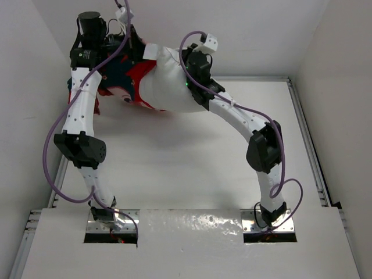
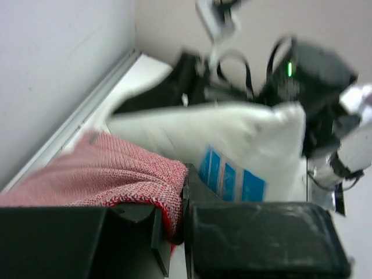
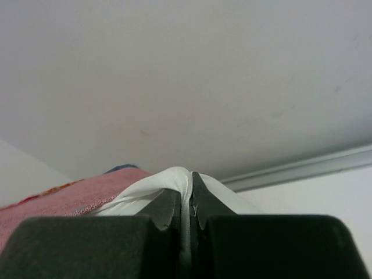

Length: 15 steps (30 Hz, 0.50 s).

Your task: Put the pillow into the pillowcase

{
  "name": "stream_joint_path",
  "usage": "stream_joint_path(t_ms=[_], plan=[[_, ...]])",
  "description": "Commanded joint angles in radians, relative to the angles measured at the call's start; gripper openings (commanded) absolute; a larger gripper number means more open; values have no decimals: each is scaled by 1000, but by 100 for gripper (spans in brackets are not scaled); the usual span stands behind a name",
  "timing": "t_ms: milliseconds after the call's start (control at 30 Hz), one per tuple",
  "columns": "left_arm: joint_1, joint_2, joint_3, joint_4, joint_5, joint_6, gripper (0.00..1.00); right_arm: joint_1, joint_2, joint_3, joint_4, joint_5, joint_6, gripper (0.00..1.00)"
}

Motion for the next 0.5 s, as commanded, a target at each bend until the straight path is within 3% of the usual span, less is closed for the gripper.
stream_joint_path(t_ms=[0,33,167,267,300,367,467], plan=[[-64,-93,-14,726,200,-529,0,99,-6,-96,77,-113,299,0],[-69,-74,-35,771,182,-631,0,120,0,-101,80,-149,368,0],[-100,-28,-92,731,125,-650,0,162,-38,-182,71,-299,505,0],[-129,-24,-149,512,61,-473,0,134,-125,-397,111,-299,516,0],[-153,-19,-147,362,36,-338,0,121,-176,-485,81,-292,522,0],[-176,5,-152,236,-59,-224,0,70,-217,-573,41,-328,565,0],[-201,73,-166,53,-185,-103,1,-27,-277,-804,10,-501,608,21]])
